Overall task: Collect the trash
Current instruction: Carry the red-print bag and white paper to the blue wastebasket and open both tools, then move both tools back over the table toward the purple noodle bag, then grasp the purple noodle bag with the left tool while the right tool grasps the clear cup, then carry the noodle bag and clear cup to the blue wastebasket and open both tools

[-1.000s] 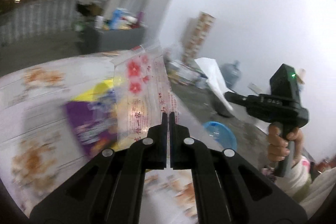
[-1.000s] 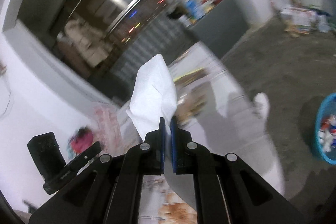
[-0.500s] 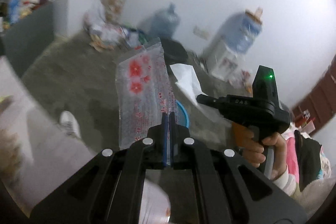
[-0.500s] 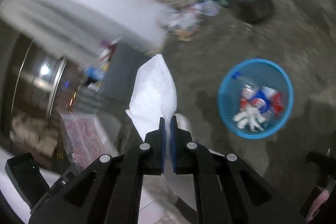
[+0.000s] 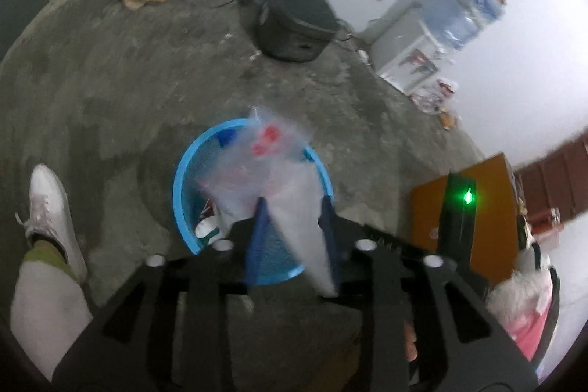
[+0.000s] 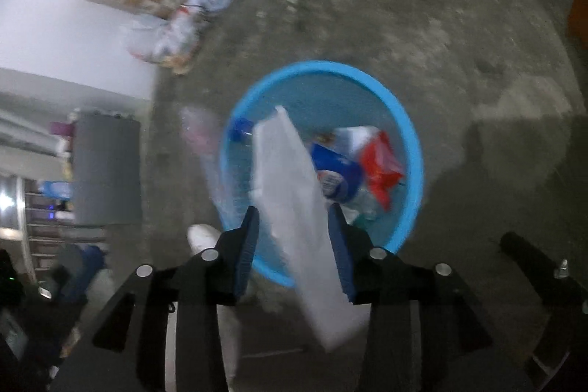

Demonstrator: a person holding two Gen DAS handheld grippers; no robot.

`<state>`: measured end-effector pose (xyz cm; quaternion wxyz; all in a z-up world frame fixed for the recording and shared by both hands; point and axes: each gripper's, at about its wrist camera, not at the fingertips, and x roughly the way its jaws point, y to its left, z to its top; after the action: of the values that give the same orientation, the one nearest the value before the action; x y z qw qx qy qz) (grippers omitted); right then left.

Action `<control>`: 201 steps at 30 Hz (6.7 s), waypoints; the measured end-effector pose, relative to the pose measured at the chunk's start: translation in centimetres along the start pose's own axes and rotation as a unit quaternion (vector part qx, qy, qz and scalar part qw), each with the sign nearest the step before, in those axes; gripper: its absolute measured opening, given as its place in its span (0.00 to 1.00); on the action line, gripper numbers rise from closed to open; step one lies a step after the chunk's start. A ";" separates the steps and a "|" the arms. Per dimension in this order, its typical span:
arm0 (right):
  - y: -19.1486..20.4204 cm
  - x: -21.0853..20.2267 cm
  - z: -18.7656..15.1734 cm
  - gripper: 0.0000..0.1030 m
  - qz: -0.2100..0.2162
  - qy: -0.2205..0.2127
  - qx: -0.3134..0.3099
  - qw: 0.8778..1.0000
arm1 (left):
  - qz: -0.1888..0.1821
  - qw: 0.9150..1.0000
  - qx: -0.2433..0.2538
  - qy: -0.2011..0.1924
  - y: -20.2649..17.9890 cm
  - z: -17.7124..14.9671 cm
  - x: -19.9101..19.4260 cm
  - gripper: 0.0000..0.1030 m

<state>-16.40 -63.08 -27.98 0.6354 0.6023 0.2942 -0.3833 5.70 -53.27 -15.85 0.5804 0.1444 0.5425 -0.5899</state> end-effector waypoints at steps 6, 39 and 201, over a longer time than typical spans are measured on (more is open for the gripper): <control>-1.3 0.3 0.2 0.47 -0.009 -0.009 0.022 1.000 | 0.008 1.000 -0.012 -0.008 0.2 0.7 -0.3 0.43; 28.3 -14.8 -24.6 0.54 0.244 0.054 -0.416 0.875 | 0.230 0.887 -0.235 -0.325 12.4 -33.2 -45.2 0.64; 2.5 7.0 -0.6 0.12 -0.039 0.053 -0.045 0.997 | 0.089 0.986 -0.063 -0.124 5.3 -6.6 -21.5 0.69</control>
<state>-10.54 -63.50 -32.59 0.6301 0.5803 0.3678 -0.3618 13.29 -35.21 -3.56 0.7016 0.0813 0.4869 -0.5139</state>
